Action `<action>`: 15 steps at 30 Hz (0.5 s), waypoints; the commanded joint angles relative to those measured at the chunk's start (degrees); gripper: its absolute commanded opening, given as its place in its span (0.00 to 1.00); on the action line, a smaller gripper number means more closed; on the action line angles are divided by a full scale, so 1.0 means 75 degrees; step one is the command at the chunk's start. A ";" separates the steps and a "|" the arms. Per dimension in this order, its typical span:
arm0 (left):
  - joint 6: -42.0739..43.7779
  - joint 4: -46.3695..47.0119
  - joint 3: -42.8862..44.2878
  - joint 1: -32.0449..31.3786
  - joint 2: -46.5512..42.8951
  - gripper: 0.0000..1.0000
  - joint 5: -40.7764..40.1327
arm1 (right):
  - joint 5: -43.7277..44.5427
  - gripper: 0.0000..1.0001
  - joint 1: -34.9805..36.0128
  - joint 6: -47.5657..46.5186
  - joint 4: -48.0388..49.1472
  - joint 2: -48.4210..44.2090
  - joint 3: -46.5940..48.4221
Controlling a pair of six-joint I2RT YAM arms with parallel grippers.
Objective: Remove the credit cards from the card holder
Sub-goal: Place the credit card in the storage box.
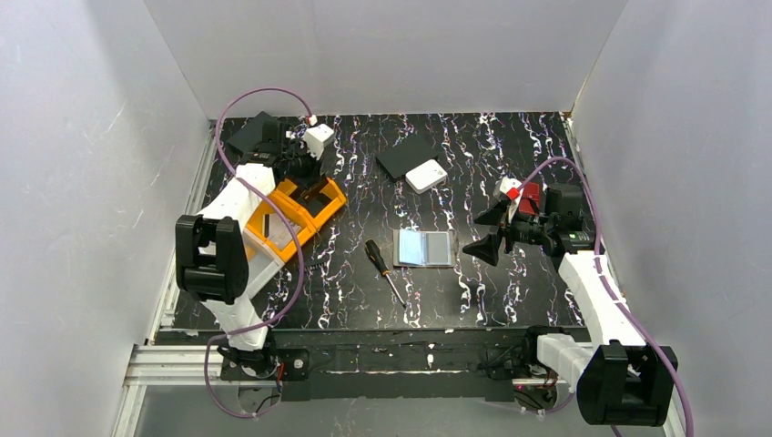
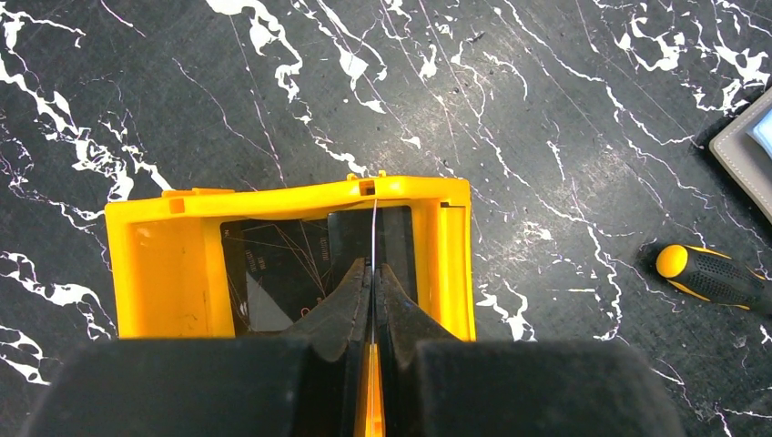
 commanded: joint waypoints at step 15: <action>-0.0079 0.0422 -0.0388 0.0176 0.0370 0.00 0.0256 | -0.0222 0.99 -0.0041 0.0009 0.0073 -0.0019 0.0027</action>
